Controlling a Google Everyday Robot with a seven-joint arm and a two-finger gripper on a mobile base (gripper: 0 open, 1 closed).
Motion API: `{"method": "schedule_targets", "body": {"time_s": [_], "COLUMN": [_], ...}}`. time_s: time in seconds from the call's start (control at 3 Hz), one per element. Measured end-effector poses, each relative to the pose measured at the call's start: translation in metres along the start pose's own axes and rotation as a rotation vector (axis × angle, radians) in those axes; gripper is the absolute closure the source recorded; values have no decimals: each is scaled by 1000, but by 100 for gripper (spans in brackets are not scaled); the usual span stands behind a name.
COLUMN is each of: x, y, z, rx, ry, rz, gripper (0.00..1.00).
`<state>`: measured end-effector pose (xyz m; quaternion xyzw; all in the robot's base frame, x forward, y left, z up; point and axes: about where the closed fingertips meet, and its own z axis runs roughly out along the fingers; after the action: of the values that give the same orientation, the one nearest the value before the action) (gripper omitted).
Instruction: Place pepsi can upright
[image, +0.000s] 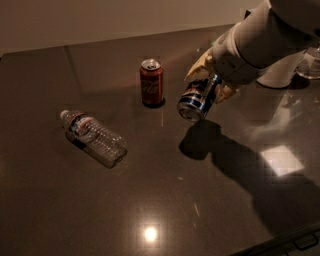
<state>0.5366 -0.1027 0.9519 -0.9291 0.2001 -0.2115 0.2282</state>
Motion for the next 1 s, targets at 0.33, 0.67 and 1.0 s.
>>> {"method": "schedule_targets", "body": {"time_s": [0.33,0.67,1.0], "x": [7,7,2], "y": [-2,-5,-6], "z": [-1,-2,-3], "rx": [-5,0,37], "ry": [59,104,158], "rz": [-101,-265,-472], "gripper": [100,100,100]}}
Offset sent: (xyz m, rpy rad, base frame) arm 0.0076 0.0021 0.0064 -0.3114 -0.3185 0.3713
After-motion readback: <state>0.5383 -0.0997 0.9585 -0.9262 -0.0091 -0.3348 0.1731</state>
